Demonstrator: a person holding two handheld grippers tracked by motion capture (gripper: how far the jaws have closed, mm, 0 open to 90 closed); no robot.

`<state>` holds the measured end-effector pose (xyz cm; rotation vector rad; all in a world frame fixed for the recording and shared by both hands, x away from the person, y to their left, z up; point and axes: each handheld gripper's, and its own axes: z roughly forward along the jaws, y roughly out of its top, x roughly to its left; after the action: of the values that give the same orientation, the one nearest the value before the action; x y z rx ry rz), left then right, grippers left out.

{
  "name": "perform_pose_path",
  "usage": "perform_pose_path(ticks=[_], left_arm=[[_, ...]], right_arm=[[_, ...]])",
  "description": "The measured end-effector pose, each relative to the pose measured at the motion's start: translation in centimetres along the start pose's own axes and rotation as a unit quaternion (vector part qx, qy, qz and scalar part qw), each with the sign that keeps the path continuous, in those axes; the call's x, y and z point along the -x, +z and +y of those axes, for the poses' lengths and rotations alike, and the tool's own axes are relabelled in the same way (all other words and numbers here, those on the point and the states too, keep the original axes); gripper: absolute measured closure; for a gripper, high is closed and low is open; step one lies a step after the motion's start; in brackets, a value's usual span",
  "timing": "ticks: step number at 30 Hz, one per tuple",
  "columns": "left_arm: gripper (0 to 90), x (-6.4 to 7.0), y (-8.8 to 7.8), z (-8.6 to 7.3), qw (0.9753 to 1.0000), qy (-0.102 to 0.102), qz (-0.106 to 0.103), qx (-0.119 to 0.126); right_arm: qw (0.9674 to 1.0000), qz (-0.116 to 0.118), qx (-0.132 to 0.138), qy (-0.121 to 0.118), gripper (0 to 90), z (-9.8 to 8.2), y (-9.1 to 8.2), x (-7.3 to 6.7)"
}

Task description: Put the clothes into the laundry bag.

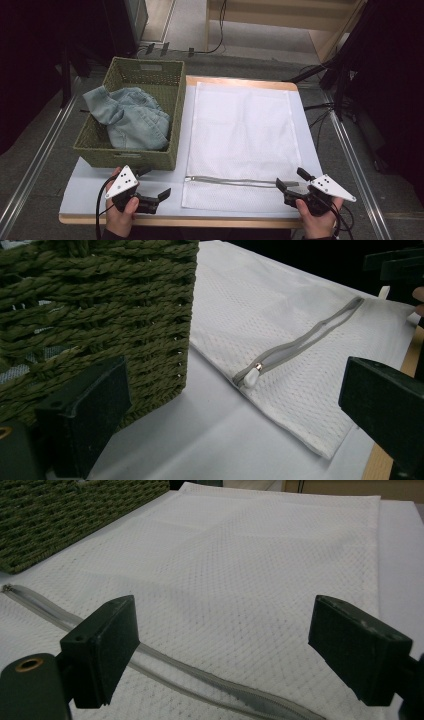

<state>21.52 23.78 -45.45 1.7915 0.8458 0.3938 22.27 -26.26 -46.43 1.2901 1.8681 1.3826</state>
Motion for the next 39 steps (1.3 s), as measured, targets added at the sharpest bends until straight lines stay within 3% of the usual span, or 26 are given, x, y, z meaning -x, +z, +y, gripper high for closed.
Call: perform_pose_path(ticks=[7,11,13,15,16,17,21,23,25,26,27,28,30,33,34,37,39], left_arm=[[0.9,0.8,0.6,0.1,0.9999,-0.006,-0.015,-0.002],[0.9,1.3,0.9,0.2,0.9999,0.0,-0.012,-0.007],[10.9,1.8,1.3,0.1,0.9998,0.0,0.008,-0.016],[23.0,2.0,1.4,0.1,0.9997,0.003,0.014,-0.018],[23.0,2.3,1.5,0.1,0.9997,0.004,0.018,-0.015],[30.9,2.4,1.6,0.1,0.9998,0.007,0.016,-0.014],[78.9,3.3,2.5,-0.1,0.9991,0.005,-0.032,-0.029],[86.8,4.0,3.5,-0.1,0.9982,-0.007,-0.047,-0.037],[88.7,5.0,4.7,-0.1,0.997,-0.001,-0.057,-0.053],[90.0,5.5,5.3,-0.2,0.9963,0.008,-0.056,-0.064],[90.0,6.0,6.2,-0.5,0.994,0.019,-0.057,-0.092],[90.0,6.0,6.2,-0.5,0.994,0.019,-0.057,-0.092],[90.0,6.2,6.8,-0.8,0.992,0.021,-0.05,-0.114],[90.0,6.3,7.2,-1.1,0.9891,0.024,-0.042,-0.139],[90.0,6.5,7.3,-1.2,0.9892,0.028,-0.041,-0.138],[90.0,6.3,7.3,-1.3,0.9896,0.009,-0.044,-0.137],[90.0,5.9,7.3,-1.3,0.9891,-0.007,-0.055,-0.137]], right_arm=[[1.0,-0.002,0.003,-0.003,13.1,0.2,0.0,-0.1],[1.0,-0.006,0.004,-0.004,13.1,0.3,0.1,-0.4],[1.0,-0.002,0.0,-0.009,13.1,0.3,0.4,-0.8],[0.9999,0.002,-0.003,-0.014,13.2,0.4,0.6,-1.1],[0.9999,0.002,-0.003,-0.014,13.2,0.4,0.6,-1.1],[0.9999,0.002,-0.006,-0.014,13.2,0.4,0.7,-1.3],[0.9995,0.012,-0.02,-0.022,14.8,0.3,1.5,-2.3],[0.9991,0.018,-0.026,-0.029,19.2,0.2,2.1,-2.7],[0.9987,0.022,-0.034,-0.031,22.5,0.1,2.4,-2.9],[0.9976,0.025,-0.051,-0.04,25.8,0.0,3.1,-3.5],[0.9969,0.026,-0.061,-0.043,28.1,-0.2,3.4,-3.8],[0.9969,0.026,-0.061,-0.043,28.1,-0.2,3.4,-3.8],[0.9959,0.026,-0.074,-0.045,33.4,-0.3,4.0,-4.2],[0.9935,0.044,-0.089,-0.055,40.3,-0.4,4.8,-4.7],[0.9927,0.045,-0.096,-0.057,41.7,-0.3,5.0,-4.9],[0.9885,0.051,-0.124,-0.071,48.8,0.0,5.9,-5.5],[0.9875,0.051,-0.131,-0.072,51.2,0.1,6.3,-5.8]])
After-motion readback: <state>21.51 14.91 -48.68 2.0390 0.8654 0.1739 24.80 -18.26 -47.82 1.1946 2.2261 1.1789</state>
